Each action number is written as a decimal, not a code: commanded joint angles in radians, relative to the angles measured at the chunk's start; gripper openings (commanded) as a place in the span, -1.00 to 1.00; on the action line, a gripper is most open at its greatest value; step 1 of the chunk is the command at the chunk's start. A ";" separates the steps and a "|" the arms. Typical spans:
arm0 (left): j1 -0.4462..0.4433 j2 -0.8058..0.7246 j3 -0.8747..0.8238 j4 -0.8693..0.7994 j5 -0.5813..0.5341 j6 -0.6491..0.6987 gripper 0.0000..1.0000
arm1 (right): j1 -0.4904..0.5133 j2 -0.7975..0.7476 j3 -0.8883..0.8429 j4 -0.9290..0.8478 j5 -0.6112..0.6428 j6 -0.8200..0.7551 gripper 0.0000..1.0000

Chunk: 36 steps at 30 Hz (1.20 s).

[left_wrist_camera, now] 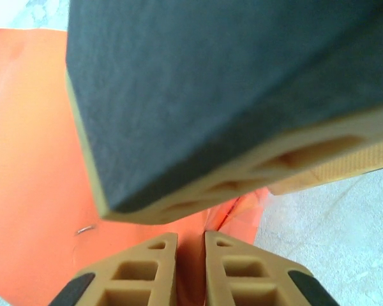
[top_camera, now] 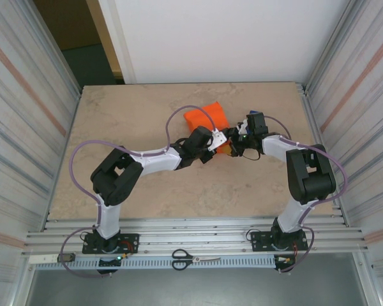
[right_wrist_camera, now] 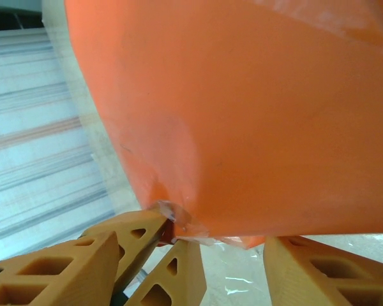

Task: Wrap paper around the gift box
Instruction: Stick the wrapping paper to the gift box.

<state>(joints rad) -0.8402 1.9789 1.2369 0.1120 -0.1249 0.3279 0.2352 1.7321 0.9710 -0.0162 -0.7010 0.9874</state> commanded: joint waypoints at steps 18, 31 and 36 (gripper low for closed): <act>-0.026 0.185 -0.081 -0.299 0.093 -0.021 -0.73 | -0.039 -0.183 -0.070 -0.119 0.095 -0.055 0.10; -0.027 0.186 -0.083 -0.299 0.092 -0.029 -0.73 | 0.030 -0.058 -0.042 -0.022 0.066 -0.002 -0.96; -0.026 0.186 -0.082 -0.301 0.090 -0.024 -0.73 | 0.030 -0.022 -0.031 0.020 0.077 0.008 -0.98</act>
<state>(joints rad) -0.8429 1.9804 1.2392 0.1078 -0.1307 0.3271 0.2634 1.6955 0.9020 -0.0391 -0.6281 0.9733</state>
